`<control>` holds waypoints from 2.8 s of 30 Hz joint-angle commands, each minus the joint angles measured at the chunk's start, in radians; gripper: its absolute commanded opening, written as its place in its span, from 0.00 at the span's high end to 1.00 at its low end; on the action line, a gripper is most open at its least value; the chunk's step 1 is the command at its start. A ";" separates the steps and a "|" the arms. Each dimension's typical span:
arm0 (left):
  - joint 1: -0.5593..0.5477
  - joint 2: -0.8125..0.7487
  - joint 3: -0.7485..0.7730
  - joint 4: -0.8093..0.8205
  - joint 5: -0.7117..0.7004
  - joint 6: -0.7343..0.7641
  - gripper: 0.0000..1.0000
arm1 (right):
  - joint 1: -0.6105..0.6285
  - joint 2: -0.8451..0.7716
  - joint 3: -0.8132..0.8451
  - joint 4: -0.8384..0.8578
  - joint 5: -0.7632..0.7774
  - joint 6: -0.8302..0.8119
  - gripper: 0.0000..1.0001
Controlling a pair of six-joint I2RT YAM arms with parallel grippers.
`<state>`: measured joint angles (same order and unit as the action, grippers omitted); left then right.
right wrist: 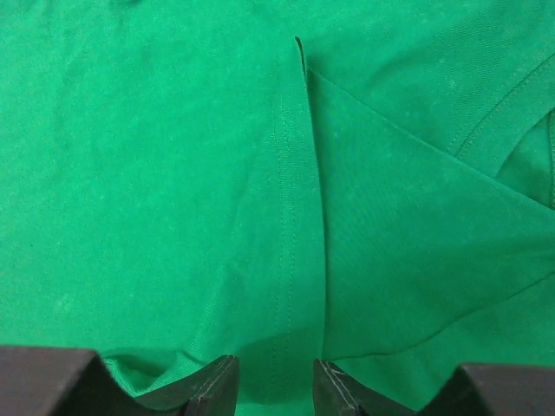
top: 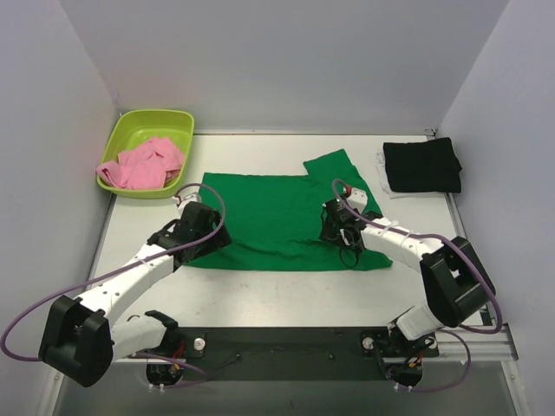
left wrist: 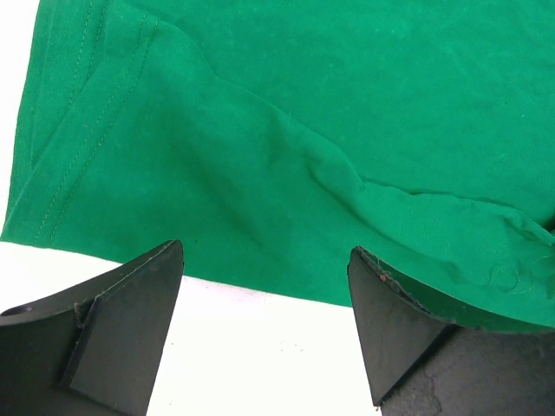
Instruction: Fold and stack the t-shirts
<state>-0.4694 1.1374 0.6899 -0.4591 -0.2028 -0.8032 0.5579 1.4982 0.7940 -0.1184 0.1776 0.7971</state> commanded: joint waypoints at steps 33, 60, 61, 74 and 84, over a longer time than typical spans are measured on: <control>0.015 0.028 0.057 0.054 0.011 0.035 0.13 | 0.005 -0.010 -0.026 -0.010 0.048 -0.015 0.58; 0.015 0.019 0.037 0.048 0.002 0.038 0.13 | 0.016 0.056 0.008 0.028 0.006 0.005 0.84; 0.015 0.019 0.036 0.050 0.003 0.038 0.14 | 0.016 0.056 0.011 0.025 0.010 0.002 0.85; 0.015 0.025 0.030 0.060 0.009 0.035 0.13 | 0.019 0.065 0.166 -0.041 0.028 -0.058 1.00; 0.017 0.036 0.025 0.062 0.003 0.044 0.14 | 0.023 0.261 0.338 0.003 -0.013 -0.102 0.94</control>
<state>-0.4610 1.1667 0.7040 -0.4431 -0.1978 -0.7742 0.5735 1.6752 1.0592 -0.1265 0.1730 0.7280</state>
